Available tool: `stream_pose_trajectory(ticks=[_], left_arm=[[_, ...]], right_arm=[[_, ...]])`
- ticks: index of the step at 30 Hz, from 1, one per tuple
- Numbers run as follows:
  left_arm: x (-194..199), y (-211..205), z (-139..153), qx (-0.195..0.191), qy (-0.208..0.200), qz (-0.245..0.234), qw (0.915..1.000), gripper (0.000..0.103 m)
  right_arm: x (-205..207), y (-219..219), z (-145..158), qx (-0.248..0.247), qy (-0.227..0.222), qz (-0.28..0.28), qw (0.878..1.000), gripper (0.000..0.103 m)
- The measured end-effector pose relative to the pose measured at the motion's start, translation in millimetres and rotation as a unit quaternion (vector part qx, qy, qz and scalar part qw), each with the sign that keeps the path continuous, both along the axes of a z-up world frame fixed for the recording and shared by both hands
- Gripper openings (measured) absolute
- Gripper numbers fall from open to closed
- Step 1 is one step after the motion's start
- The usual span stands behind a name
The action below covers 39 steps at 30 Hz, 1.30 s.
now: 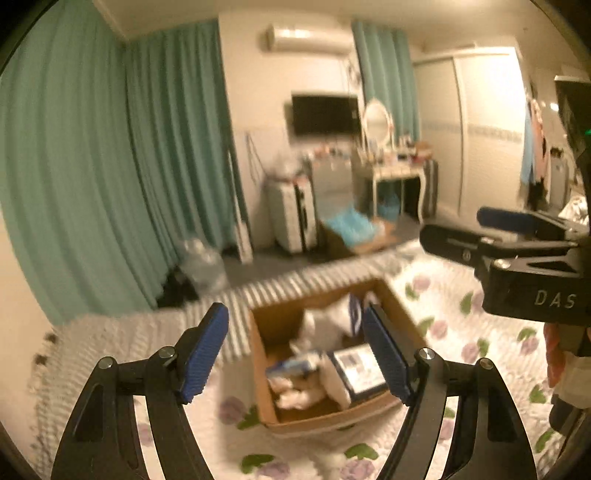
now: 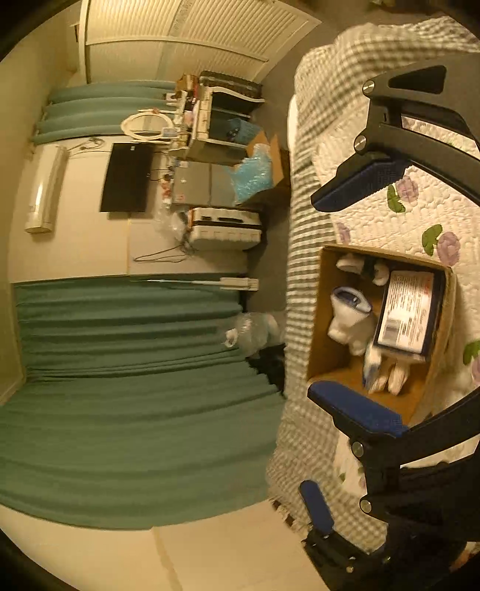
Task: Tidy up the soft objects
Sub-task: 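Lower the tissue pack and glove into the box and open both grippers, then grasp the white mesh insert with the left gripper while the right gripper grasps the white sock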
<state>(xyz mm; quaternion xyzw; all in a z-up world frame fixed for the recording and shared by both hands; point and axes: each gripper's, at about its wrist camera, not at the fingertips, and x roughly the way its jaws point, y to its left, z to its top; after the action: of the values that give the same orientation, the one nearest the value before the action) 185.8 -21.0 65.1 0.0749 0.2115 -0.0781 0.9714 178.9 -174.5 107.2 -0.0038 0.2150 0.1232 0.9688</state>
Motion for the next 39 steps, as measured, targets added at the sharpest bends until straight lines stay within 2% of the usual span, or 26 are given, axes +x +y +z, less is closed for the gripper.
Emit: stream_pose_trajectory(ticks=[2, 3, 5, 7, 10, 14, 17, 21, 26, 30, 34, 39], left_arm=[[-24, 8, 26, -0.004, -0.032, 0.004, 0.9995, 0.077], [-36, 13, 38, -0.009, -0.047, 0.004, 0.9988, 0.081], [-56, 23, 57, -0.018, -0.068, 0.002, 0.9975, 0.082], [-72, 31, 70, -0.016, -0.082, 0.004, 0.9965, 0.082], [-95, 46, 84, -0.014, -0.100, 0.012, 0.9948, 0.082], [-106, 60, 83, -0.020, -0.090, 0.008, 0.9957, 0.082], [-109, 62, 68, -0.007, -0.077, 0.013, 0.9969, 0.082], [-109, 66, 37, -0.009, -0.052, 0.025, 0.9983, 0.082], [-98, 69, -17, -0.005, -0.007, 0.043, 0.9990, 0.082], [-89, 78, -59, -0.022, 0.036, 0.057, 0.9975, 0.082], [-76, 87, -104, -0.026, 0.075, 0.086, 0.9931, 0.082], [-61, 92, -154, -0.031, 0.120, 0.092, 0.9879, 0.082]], right_arm=[[-20, 2, 24, -0.005, -0.016, 0.000, 1.000, 0.093], [-31, 4, 37, -0.010, -0.026, -0.001, 1.000, 0.095], [-53, 8, 60, -0.019, -0.043, -0.004, 0.999, 0.100], [-76, 11, 79, -0.021, -0.058, -0.004, 0.998, 0.101], [-106, 16, 94, -0.028, -0.075, -0.007, 0.997, 0.102], [-136, 24, 92, -0.035, -0.087, -0.004, 0.996, 0.102], [-154, 25, 76, -0.031, -0.089, 0.002, 0.996, 0.102], [-161, 33, 30, -0.022, -0.076, 0.015, 0.997, 0.102], [-142, 44, -37, -0.026, -0.026, 0.029, 0.999, 0.102], [-125, 49, -85, -0.029, 0.012, 0.037, 0.999, 0.102], [-110, 56, -126, -0.037, 0.048, 0.048, 0.997, 0.102], [-84, 64, -169, -0.039, 0.087, 0.060, 0.994, 0.102]])
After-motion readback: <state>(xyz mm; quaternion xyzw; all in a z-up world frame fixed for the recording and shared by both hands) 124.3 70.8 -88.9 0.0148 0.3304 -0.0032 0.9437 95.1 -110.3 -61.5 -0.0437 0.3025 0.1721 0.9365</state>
